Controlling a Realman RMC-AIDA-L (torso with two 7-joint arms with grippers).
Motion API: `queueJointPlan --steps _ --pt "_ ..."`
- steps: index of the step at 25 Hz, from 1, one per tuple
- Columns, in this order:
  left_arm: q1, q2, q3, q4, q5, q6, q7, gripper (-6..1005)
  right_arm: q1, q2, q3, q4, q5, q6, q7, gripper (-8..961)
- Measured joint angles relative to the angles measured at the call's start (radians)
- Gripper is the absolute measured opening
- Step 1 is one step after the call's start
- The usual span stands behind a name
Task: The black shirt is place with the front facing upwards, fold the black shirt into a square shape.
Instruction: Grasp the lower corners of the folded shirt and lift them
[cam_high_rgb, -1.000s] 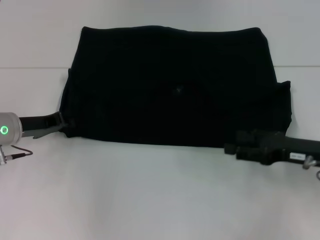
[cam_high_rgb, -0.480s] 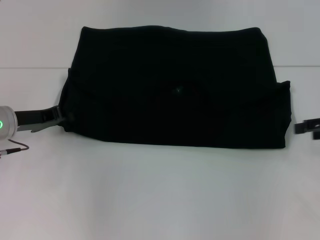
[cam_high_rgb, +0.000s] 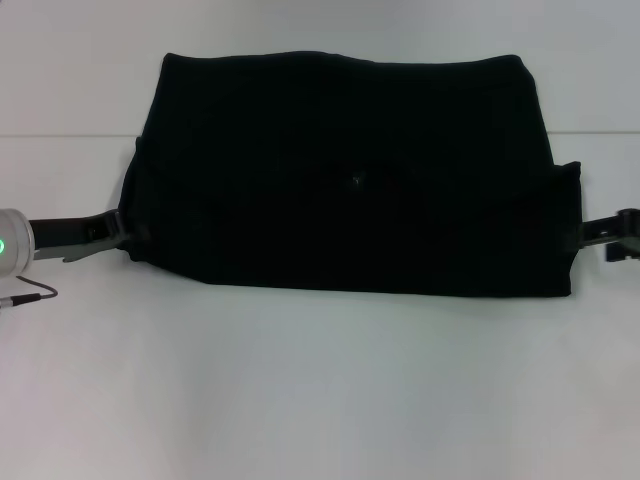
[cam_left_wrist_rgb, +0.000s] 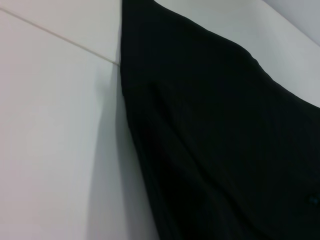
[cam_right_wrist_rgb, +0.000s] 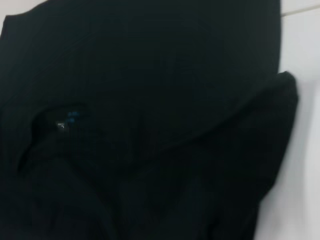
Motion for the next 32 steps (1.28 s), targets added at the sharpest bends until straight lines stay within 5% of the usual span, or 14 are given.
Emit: queueJointPlan --steps 9,19,32 --pt "-0.004 0.001 -0.001 0.000 -0.004 0.000 0.000 47 0.042 0.046 -0.077 0.069 -0.001 0.097 -0.003 746" --pt "0.007 -0.001 -0.031 0.000 -0.008 -0.004 0.000 47 0.035 0.052 -0.096 0.055 -0.001 0.100 -0.011 675" --pt "0.015 -0.005 -0.032 0.000 -0.025 0.024 0.047 48 0.035 0.053 -0.101 0.062 -0.002 0.102 -0.019 272"
